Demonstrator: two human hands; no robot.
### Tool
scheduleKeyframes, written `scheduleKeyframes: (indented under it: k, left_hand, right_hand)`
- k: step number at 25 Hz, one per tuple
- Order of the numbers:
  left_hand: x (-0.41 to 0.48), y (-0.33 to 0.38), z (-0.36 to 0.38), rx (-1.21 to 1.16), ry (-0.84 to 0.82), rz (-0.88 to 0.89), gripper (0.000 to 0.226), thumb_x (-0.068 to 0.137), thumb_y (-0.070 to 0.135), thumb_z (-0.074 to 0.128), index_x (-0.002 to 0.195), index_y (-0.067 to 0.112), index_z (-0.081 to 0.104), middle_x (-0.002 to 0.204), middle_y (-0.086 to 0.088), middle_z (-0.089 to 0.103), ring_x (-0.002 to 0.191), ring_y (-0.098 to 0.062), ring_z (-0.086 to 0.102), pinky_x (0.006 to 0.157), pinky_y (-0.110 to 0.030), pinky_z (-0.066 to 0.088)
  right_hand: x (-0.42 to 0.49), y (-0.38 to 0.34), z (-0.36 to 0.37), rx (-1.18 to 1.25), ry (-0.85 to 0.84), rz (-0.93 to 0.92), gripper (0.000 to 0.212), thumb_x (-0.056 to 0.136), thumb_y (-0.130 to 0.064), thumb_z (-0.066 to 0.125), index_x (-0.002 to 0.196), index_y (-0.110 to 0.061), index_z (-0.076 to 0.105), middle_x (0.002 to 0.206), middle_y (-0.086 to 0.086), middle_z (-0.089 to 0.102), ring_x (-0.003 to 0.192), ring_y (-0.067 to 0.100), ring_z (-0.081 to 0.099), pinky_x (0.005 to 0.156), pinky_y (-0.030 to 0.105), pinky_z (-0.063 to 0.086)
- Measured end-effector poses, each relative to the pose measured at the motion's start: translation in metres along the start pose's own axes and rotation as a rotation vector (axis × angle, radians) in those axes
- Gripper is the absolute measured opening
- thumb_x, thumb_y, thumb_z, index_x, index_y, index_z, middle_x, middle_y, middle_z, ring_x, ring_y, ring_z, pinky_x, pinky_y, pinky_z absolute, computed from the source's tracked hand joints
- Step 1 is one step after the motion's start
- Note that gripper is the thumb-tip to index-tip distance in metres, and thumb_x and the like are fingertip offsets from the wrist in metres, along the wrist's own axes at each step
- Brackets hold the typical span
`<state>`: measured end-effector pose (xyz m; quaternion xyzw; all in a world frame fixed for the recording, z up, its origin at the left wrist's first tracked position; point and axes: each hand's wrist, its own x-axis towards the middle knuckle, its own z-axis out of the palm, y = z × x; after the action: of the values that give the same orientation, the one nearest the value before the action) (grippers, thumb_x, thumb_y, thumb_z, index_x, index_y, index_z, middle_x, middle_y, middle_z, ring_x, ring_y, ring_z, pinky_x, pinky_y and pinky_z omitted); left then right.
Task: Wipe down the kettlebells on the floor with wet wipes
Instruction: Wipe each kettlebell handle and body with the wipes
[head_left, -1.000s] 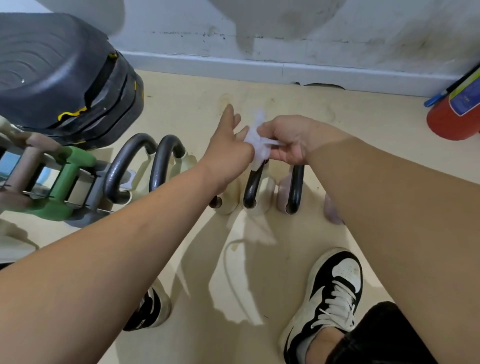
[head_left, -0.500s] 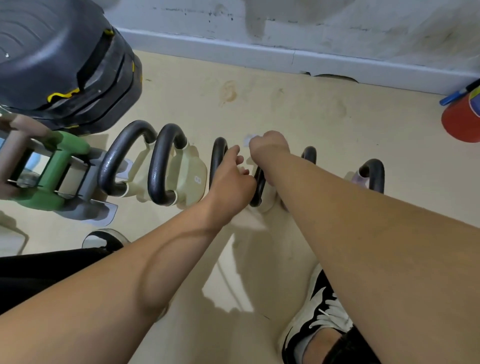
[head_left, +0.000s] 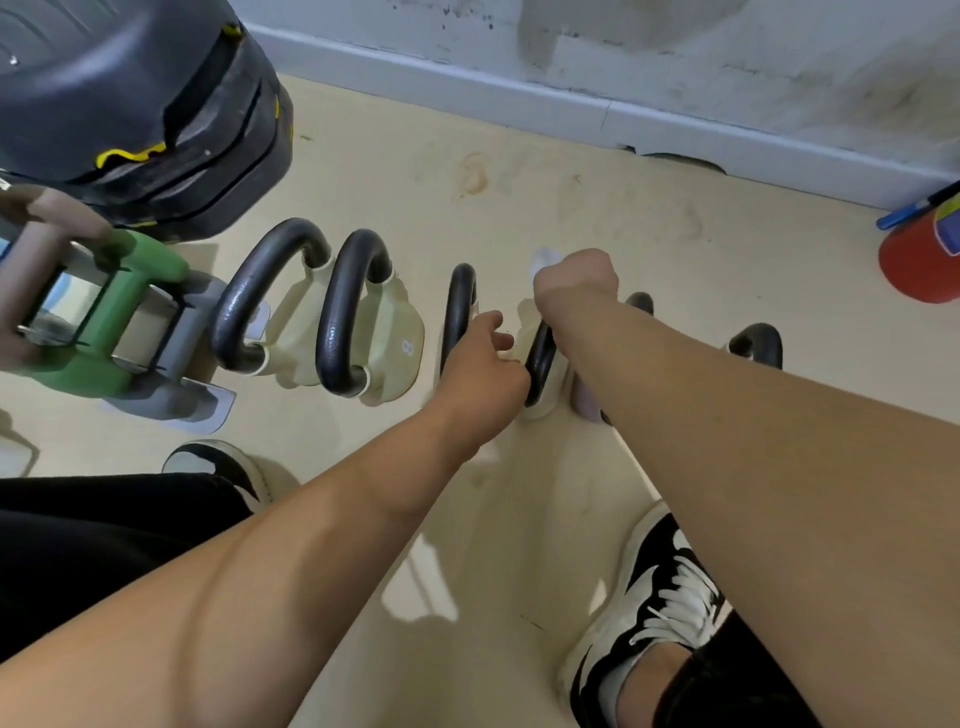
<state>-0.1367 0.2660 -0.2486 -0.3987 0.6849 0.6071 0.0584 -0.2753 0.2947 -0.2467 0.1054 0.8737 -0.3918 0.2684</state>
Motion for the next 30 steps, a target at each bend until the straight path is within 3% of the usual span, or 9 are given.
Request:
scheduleKeyframes:
  k: [3,8,10,12,14,20,24,27,30]
  left_hand:
    - [-0.006,-0.007,0.002,0.016,-0.016,-0.015,0.066,0.089,0.004,0.052,0.15,0.021,0.038,0.134,0.001,0.055,0.115,-0.018,0.062,0.088,-0.028,0.052]
    - [-0.023,-0.019,-0.006,0.061,-0.033,0.001,0.057,0.09,0.004,0.053,0.145,0.005,0.042,0.13,-0.019,0.059,0.112,-0.031,0.063,0.071,-0.03,0.055]
    - [-0.029,-0.02,-0.011,0.088,-0.024,0.008,0.054,0.091,0.002,0.05,0.144,0.0,0.042,0.123,-0.02,0.061,0.118,-0.036,0.059,0.092,-0.044,0.052]
    - [-0.035,-0.02,-0.017,0.075,-0.03,0.006,0.053,0.092,0.002,0.053,0.144,0.007,0.046,0.106,-0.003,0.063,0.107,-0.025,0.061,0.094,-0.034,0.05]
    - [-0.044,-0.018,-0.021,0.05,-0.06,0.021,0.051,0.091,-0.001,0.054,0.141,0.011,0.051,0.108,0.003,0.059,0.104,-0.017,0.057,0.09,-0.025,0.046]
    - [-0.067,0.012,-0.023,-0.121,-0.219,0.059,0.054,0.082,0.004,0.053,0.129,0.027,0.064,0.121,0.0,0.069,0.112,-0.021,0.066,0.093,-0.033,0.054]
    - [-0.063,0.017,-0.019,-0.279,-0.499,-0.049,0.04,0.082,0.016,0.064,0.121,0.026,0.069,0.116,-0.005,0.074,0.109,-0.022,0.07,0.095,-0.04,0.054]
    - [-0.052,0.016,-0.01,-0.27,-0.439,-0.074,0.035,0.09,0.024,0.07,0.124,0.019,0.067,0.117,-0.01,0.074,0.11,-0.025,0.07,0.092,-0.04,0.055]
    - [-0.044,0.024,0.003,-0.324,-0.342,-0.146,0.034,0.097,0.026,0.066,0.129,0.014,0.064,0.12,-0.009,0.073,0.11,-0.027,0.069,0.089,-0.042,0.059]
  right_hand:
    - [-0.031,0.017,0.002,-0.217,-0.038,-0.157,0.018,0.097,-0.014,0.047,0.109,-0.012,0.061,0.117,0.011,0.056,0.094,0.028,0.051,0.076,0.026,0.034]
    - [-0.09,0.063,-0.004,-0.268,-0.126,-0.36,0.06,0.098,-0.006,0.038,0.157,-0.015,0.03,0.168,0.002,0.018,0.139,0.029,0.042,0.106,0.034,0.038]
    - [-0.11,0.073,-0.014,-0.217,-0.157,-0.315,0.051,0.099,-0.005,0.04,0.149,-0.01,0.045,0.161,0.009,0.033,0.138,0.03,0.041,0.109,0.035,0.036]
    - [-0.125,0.077,-0.025,-0.137,-0.185,-0.223,0.026,0.095,-0.007,0.048,0.111,-0.008,0.069,0.111,0.011,0.064,0.103,0.029,0.059,0.085,0.034,0.048]
    - [-0.131,0.071,-0.037,-0.048,-0.216,-0.107,0.011,0.09,-0.008,0.054,0.085,-0.011,0.063,0.083,0.007,0.06,0.08,0.027,0.058,0.072,0.033,0.05]
    - [-0.13,0.057,-0.09,0.297,-0.514,0.096,0.047,0.088,-0.029,0.054,0.127,-0.005,0.064,0.127,0.021,0.068,0.107,0.036,0.067,0.103,0.044,0.046]
    - [-0.114,0.054,-0.107,0.227,-0.731,0.116,0.069,0.084,-0.052,0.063,0.131,-0.002,0.063,0.13,0.016,0.067,0.12,0.035,0.064,0.101,0.039,0.046]
    - [-0.101,0.04,-0.112,-0.07,-0.609,0.029,0.047,0.088,-0.045,0.067,0.115,-0.006,0.07,0.114,0.011,0.075,0.106,0.03,0.07,0.074,0.035,0.051]
    - [-0.068,0.026,-0.119,-0.343,-0.449,-0.104,0.033,0.086,-0.036,0.072,0.1,-0.005,0.073,0.094,0.008,0.077,0.085,0.025,0.073,0.078,0.037,0.059]
